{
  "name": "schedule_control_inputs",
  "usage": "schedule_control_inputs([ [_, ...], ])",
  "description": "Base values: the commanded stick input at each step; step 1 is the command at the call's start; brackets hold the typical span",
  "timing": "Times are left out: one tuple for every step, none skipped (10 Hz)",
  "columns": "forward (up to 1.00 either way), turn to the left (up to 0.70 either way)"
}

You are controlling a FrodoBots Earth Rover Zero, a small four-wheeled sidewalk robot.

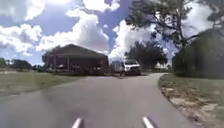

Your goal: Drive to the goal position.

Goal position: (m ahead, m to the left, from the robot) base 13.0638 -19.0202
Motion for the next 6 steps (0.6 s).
schedule_control_inputs([
  [0.70, 0.00],
  [0.70, 0.00],
  [0.70, 0.00],
  [0.70, 0.00],
  [0.70, 0.00],
  [0.70, 0.00],
])
